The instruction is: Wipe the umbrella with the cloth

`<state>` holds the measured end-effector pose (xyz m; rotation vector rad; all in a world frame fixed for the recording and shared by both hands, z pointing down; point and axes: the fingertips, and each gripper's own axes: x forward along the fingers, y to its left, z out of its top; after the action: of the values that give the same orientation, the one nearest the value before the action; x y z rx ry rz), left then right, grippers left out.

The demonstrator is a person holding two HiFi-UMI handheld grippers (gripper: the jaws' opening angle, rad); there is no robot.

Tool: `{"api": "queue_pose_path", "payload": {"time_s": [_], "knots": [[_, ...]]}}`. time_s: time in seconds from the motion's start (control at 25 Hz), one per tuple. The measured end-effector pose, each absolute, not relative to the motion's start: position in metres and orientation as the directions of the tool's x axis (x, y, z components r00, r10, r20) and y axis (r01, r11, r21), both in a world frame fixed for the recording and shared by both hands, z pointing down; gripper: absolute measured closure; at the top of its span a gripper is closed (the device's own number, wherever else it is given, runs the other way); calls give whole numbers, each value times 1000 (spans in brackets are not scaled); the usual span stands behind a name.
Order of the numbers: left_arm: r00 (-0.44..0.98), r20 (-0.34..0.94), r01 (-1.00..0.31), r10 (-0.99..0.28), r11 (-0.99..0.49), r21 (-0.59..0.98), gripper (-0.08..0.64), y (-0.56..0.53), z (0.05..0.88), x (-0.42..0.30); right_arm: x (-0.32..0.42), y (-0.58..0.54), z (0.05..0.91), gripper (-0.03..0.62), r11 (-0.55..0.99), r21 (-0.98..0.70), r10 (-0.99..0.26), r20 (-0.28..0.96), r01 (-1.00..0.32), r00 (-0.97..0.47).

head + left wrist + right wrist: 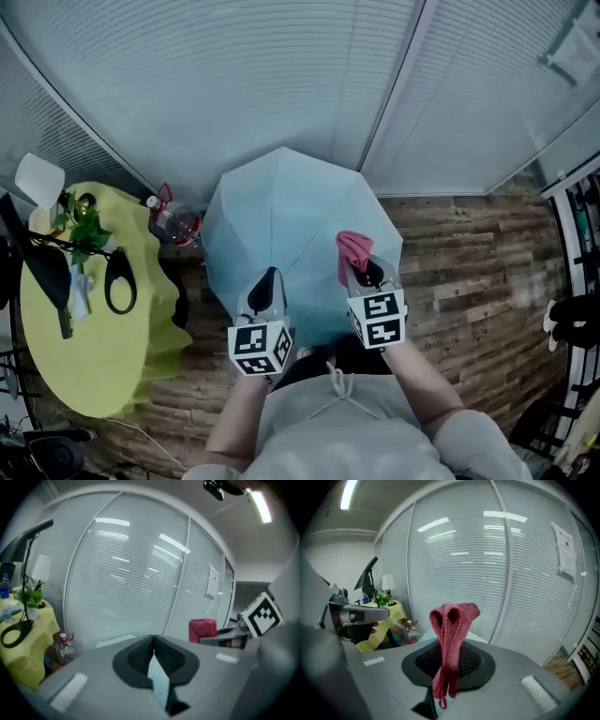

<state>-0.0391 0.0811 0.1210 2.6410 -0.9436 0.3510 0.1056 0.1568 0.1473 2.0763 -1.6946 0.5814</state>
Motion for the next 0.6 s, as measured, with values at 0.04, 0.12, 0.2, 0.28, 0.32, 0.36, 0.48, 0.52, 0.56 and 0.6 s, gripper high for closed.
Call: {"api": "queue_pose_path", "payload": {"time_s": [0.04,0.12,0.2,0.28,0.32,0.36,0.48,0.52,0.56,0.6], "knots": [[761,303,-640,-574,-741,203,553,87,103,-47,96,163,133,535,-184,47,-830,528,-982,181],[777,251,-624,-578,-762,174,552,98,70,-62,78,174,105,535,-166,66,-855,487,-984,177],[788,208,-610,-580,-781,134,553,107,42,-74,64,184,79,535,-149,89,-876,450,-985,173],[793,171,-605,-585,-789,104,554,114,19,-82,58,192,56,535,-149,106,-892,415,-983,180],[793,154,-606,-589,-790,96,552,117,9,-86,57,196,47,537,-152,110,-898,399,-982,184],[793,138,-607,-593,-790,91,554,120,1,-89,55,199,40,537,-156,110,-904,384,-982,186],[798,102,-601,-594,-796,73,552,128,-16,-96,52,207,27,537,-164,97,-916,354,-982,188],[802,98,-597,-590,-800,63,553,130,-17,-97,49,210,26,537,-163,90,-917,352,-982,185],[803,98,-594,-588,-803,55,553,133,-18,-98,46,213,26,537,-159,86,-917,355,-983,180],[803,100,-594,-588,-803,49,552,134,-17,-100,43,215,26,537,-153,85,-916,361,-985,174]]}}
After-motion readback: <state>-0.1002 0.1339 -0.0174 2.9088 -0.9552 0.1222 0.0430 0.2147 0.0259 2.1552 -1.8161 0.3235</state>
